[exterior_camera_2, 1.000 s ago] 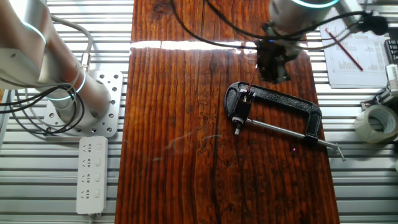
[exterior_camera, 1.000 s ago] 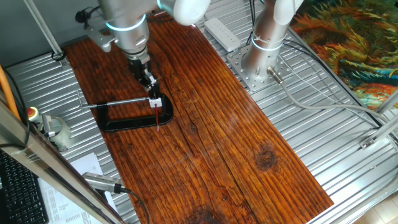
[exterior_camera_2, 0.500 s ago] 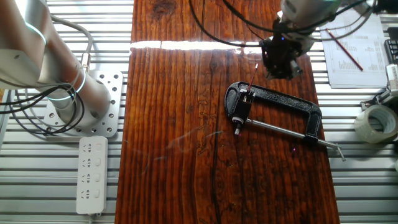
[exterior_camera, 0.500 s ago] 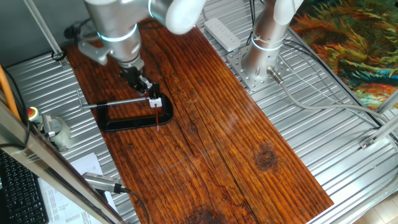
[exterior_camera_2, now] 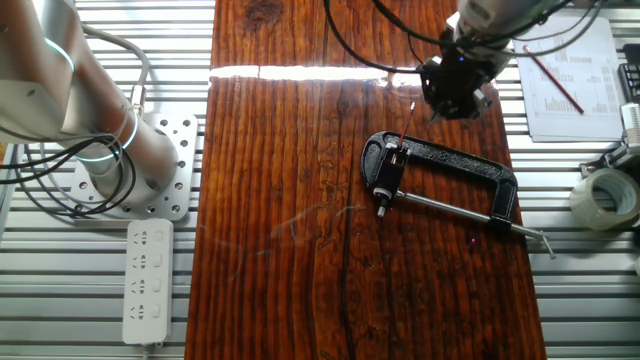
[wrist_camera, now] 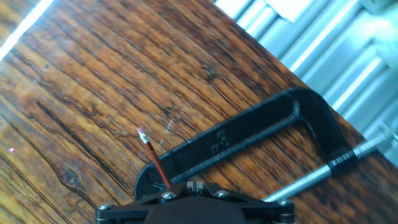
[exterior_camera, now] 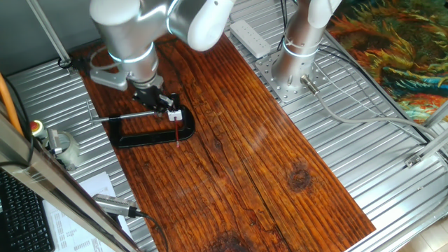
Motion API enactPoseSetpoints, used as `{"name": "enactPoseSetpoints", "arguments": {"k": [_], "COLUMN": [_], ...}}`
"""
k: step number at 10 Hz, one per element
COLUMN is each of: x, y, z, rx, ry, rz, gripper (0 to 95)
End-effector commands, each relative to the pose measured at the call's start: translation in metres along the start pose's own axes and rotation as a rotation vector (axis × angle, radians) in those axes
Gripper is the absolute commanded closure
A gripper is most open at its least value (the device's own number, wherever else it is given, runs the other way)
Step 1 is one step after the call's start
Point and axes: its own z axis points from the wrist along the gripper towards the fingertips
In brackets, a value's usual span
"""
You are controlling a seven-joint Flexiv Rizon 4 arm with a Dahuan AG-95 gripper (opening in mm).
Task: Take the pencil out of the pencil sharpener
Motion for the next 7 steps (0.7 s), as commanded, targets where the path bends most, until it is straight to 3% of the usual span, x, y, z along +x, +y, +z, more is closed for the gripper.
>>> {"name": "enactPoseSetpoints", "arguments": {"k": [1,2,3,5,7], "x": [-0.003,-0.006,-0.01,-0.013,-0.014], "y": [0.005,0.009,0.014,0.015,0.015], "z": [0.001,0.003,0.006,0.016,0.022], "rx": [-0.006,0.005,0.004,0.0,0.005], "ry": [-0.011,-0.005,-0.008,-0.041,-0.037], "rz": [-0.089,-0.115,-0.076,-0.15,-0.189], "gripper": [95.0,95.0,95.0,95.0,95.0]}}
